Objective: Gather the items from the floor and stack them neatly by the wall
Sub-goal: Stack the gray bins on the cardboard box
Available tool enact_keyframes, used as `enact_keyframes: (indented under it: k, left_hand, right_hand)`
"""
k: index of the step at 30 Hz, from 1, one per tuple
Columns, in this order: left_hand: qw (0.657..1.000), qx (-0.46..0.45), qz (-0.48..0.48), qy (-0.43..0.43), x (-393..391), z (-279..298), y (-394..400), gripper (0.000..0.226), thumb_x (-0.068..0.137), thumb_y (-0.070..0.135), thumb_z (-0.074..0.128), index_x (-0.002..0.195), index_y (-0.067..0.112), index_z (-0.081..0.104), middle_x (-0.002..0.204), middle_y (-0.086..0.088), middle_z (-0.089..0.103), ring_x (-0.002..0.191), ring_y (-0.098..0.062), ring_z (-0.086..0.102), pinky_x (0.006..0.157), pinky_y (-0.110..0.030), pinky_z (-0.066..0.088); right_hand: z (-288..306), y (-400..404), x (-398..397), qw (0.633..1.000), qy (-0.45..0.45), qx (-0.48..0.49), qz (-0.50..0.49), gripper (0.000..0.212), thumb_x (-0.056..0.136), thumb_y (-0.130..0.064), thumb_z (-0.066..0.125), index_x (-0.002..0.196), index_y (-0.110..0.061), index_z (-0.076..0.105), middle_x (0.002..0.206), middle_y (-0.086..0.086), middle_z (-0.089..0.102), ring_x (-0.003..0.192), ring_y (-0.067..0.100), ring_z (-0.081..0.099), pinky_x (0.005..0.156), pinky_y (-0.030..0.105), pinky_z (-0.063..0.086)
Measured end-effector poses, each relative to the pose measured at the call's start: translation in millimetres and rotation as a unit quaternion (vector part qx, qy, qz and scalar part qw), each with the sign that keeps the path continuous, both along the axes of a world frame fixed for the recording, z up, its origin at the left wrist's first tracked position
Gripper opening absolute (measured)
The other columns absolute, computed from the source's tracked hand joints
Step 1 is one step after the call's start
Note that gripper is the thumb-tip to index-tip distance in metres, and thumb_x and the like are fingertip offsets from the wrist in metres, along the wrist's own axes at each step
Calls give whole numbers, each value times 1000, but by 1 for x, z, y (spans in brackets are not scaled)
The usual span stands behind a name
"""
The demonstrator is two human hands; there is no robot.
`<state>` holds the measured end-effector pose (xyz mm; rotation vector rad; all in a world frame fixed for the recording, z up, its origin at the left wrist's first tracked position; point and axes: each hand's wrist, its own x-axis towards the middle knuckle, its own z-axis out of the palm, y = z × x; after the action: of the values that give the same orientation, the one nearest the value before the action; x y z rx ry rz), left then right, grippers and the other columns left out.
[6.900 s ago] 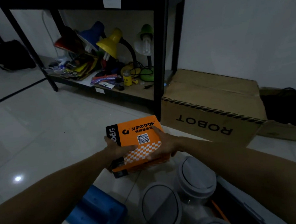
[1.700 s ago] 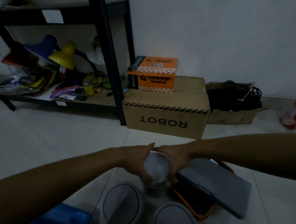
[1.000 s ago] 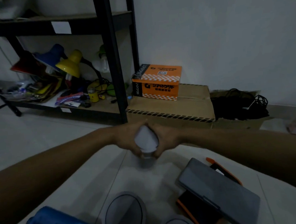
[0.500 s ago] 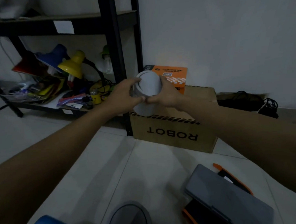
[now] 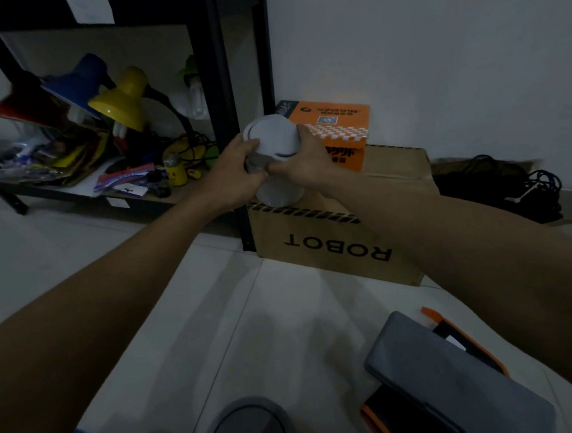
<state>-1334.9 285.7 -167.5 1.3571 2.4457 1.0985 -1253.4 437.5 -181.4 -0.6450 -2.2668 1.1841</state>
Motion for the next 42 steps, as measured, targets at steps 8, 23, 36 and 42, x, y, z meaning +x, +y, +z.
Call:
enact_keyframes:
  k: [8, 23, 36, 42]
  left_hand:
    - [998, 9, -10, -61, -10, -12, 7, 84, 93, 15, 65, 159, 23, 13, 166, 3, 11, 152, -16, 13, 120, -39, 26]
    - [990, 41, 37, -129, -14, 0, 23, 107, 77, 36, 82, 159, 19, 15, 162, -2, 26, 145, -20, 31, 117, -37, 31]
    - [999, -35, 18, 34, 26, 14, -19, 96, 79, 38, 71, 156, 11, 21, 159, -12, 22, 149, -25, 18, 118, -29, 16]
    - [995, -62, -55, 56, 68, 15, -56, 75, 88, 26, 72, 150, 13, 33, 147, -2, 37, 134, -16, 36, 109, -28, 35]
  right_hand:
    - [-9, 1, -8, 1000, 23, -16, -8, 92, 74, -44, 84, 146, -8, 38, 131, 2, 52, 122, 20, 52, 101, 35, 48]
    - [-23, -15, -22, 996, -5, 24, -84, 89, 77, -46, 79, 147, -8, 38, 139, 21, 50, 124, 37, 52, 104, 50, 46]
    - [-2, -18, 37, 993, -101, 21, -63, 113, 83, -44, 78, 159, -20, -2, 157, 20, 17, 141, 41, 29, 109, 48, 36]
    - [-24, -45, 84, 979, -76, 175, -72, 89, 83, -38, 73, 153, -18, 23, 145, 17, 37, 131, 37, 39, 103, 49, 41]
